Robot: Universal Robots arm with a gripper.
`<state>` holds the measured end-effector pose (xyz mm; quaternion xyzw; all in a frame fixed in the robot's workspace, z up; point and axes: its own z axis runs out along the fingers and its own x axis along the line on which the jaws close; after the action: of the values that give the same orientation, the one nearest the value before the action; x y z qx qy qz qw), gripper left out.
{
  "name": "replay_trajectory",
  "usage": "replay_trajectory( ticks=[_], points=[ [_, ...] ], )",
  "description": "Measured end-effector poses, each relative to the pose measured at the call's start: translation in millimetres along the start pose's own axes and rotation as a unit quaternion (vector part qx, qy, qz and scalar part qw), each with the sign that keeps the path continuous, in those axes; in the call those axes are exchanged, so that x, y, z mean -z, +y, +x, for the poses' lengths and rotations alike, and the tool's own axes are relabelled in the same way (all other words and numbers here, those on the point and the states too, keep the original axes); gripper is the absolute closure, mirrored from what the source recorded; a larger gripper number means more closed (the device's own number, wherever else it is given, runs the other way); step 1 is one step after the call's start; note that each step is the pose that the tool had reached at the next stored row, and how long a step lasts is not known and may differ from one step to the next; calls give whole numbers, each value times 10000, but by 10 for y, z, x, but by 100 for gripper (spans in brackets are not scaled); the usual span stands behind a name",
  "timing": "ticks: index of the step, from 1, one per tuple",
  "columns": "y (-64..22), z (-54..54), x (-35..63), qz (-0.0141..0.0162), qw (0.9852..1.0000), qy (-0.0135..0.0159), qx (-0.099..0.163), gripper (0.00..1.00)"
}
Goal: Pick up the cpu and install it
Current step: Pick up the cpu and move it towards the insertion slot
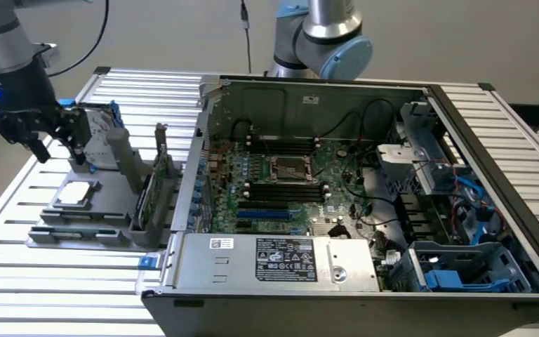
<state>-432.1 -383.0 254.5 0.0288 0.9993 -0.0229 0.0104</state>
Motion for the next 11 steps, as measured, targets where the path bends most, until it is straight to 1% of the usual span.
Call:
replay_trajectory(
  ticks=[8, 11],
  points=[
    [-91, -1, -151, -1, 10000, -1, 4, 32],
    [-113, -1, -205, -1, 10000, 0, 4, 32]
  ],
)
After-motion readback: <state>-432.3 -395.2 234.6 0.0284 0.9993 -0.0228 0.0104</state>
